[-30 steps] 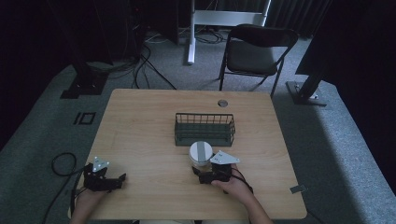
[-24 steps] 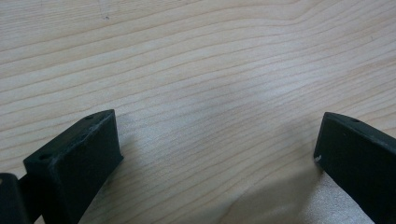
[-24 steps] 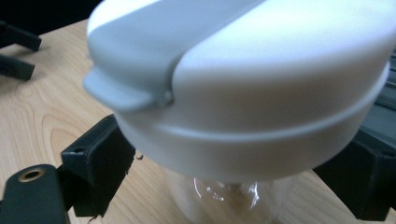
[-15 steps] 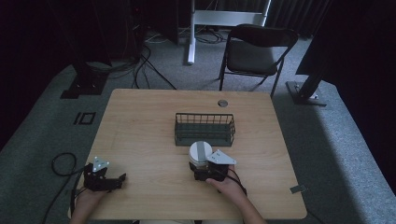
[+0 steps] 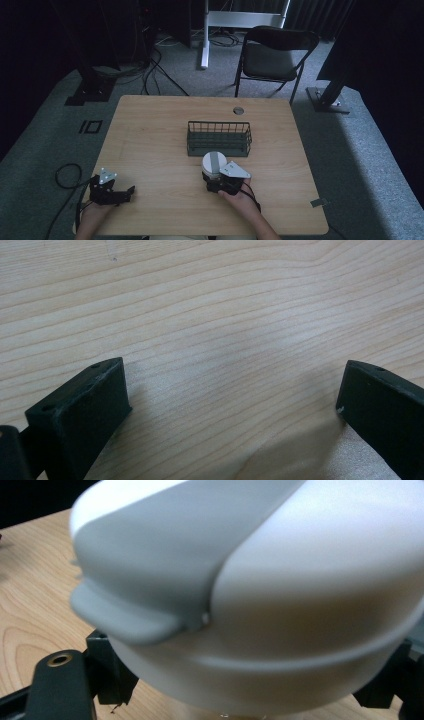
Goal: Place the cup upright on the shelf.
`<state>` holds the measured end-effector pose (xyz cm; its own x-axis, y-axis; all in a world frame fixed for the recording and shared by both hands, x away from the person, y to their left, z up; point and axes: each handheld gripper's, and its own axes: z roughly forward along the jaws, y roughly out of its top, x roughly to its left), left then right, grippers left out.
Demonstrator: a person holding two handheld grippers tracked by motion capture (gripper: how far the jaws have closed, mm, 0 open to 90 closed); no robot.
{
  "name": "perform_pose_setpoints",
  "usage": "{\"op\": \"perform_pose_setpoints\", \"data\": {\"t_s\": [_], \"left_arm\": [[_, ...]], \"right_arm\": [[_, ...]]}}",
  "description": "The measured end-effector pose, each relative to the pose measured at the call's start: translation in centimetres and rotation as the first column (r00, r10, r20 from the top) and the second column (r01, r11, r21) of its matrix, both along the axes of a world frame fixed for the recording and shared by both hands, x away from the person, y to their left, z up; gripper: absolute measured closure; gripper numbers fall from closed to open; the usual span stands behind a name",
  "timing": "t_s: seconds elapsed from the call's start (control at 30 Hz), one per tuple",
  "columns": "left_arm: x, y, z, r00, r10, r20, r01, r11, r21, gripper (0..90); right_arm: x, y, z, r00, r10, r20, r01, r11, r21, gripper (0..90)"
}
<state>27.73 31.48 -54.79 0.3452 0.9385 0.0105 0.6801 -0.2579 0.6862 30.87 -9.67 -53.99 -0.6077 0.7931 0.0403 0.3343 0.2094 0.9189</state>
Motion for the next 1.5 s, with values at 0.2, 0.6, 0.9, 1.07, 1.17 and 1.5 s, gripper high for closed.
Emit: {"op": "perform_pose_setpoints", "data": {"t_s": [0.2, 0.6, 0.9, 1.07, 1.17, 1.5], "left_arm": [[0.0, 0.0, 0.0, 1.0000, 0.000, 0.000, 0.000, 1.0000, 0.000, 0.6], [0.0, 0.0, 0.0, 1.0000, 0.000, 0.000, 0.000, 1.0000, 0.000, 0.6], [0.0, 0.0, 0.0, 1.0000, 0.000, 0.000, 0.000, 1.0000, 0.001, 0.6], [0.0, 0.0, 0.0, 1.0000, 0.000, 0.000, 0.000, 1.0000, 0.000, 0.6], [0.0, 0.0, 0.0, 1.0000, 0.000, 0.000, 0.000, 1.0000, 0.000, 0.6], [0.0, 0.0, 0.0, 1.0000, 0.000, 0.000, 0.000, 1.0000, 0.000, 0.6]], "right_arm": [[-0.3, 0.1, 0.3, 0.9999, 0.017, -0.005, -0.017, 1.000, 0.001, 18.2], [-0.4, 0.3, 2.5, 0.9992, 0.038, -0.009, -0.038, 0.999, 0.027, 18.2], [-0.2, 0.4, 4.9, 0.9966, 0.078, 0.026, -0.079, 0.996, 0.037, 18.3], [0.2, 0.3, 6.6, 0.9959, 0.070, 0.058, -0.072, 0.996, 0.046, 18.3], [0.7, 0.1, 7.6, 0.9944, 0.064, 0.084, -0.068, 0.996, 0.050, 18.3], [2.8, -0.5, 10.4, 0.9915, -0.005, 0.130, -0.005, 0.997, 0.076, 18.3]]}}
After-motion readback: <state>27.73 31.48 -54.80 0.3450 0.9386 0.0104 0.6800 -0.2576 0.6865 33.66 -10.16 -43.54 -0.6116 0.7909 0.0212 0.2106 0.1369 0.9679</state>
